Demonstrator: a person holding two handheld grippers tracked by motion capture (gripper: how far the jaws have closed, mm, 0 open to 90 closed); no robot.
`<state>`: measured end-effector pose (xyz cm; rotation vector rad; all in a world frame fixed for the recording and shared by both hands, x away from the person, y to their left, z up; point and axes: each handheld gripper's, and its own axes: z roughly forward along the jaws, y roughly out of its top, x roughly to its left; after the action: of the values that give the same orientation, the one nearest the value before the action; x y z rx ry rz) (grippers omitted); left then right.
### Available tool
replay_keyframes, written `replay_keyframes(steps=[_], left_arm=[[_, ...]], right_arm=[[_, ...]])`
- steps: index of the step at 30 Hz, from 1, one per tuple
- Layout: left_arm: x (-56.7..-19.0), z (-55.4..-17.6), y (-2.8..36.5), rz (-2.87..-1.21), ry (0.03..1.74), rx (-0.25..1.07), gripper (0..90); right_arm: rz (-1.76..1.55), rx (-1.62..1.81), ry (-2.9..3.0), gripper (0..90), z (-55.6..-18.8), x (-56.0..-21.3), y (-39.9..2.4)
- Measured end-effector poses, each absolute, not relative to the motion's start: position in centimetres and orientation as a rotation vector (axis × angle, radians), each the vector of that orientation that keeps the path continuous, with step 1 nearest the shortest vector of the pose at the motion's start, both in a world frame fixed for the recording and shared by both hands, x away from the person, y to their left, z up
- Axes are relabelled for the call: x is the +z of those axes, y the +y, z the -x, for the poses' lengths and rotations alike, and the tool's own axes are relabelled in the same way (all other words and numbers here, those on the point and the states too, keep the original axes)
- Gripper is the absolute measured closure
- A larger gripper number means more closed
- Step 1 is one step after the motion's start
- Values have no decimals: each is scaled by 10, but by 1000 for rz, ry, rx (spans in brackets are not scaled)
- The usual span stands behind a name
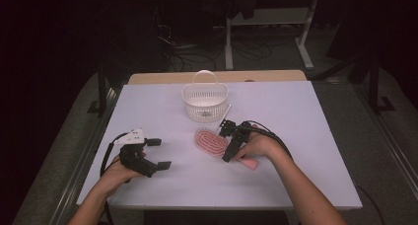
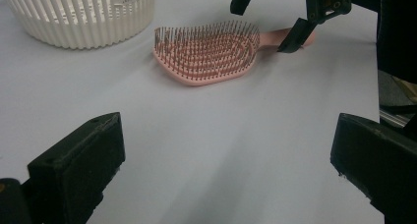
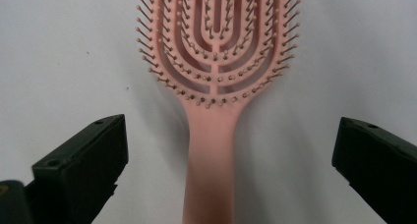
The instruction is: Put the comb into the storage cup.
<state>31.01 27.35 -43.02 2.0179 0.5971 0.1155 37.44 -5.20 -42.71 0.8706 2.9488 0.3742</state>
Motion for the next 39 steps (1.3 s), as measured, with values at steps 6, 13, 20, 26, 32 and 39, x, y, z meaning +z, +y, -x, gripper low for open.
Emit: replay_keyframes(steps=[6,13,20,26,32,39], left_arm=[[-430,-310,273,-2018,598,115,0],[-430,-310,274,-2018,597,116,0],[-430,-310,273,-2016,599,113,0],[-430,-310,273,-2017,598,113,0],[-430,-310,273,-2016,598,112,0],[-430,-310,273,-2016,599,111,0]], right_arm=[[-872,346,2958,10,-375,-431,-51],[-870,333,2969,52,-376,-433,-50],[-880,330,2974,114,-376,-433,-51],[-892,324,2977,150,-376,-433,-51],[-899,311,2980,198,-376,-433,-50],[-897,291,2988,272,-376,-434,-50]])
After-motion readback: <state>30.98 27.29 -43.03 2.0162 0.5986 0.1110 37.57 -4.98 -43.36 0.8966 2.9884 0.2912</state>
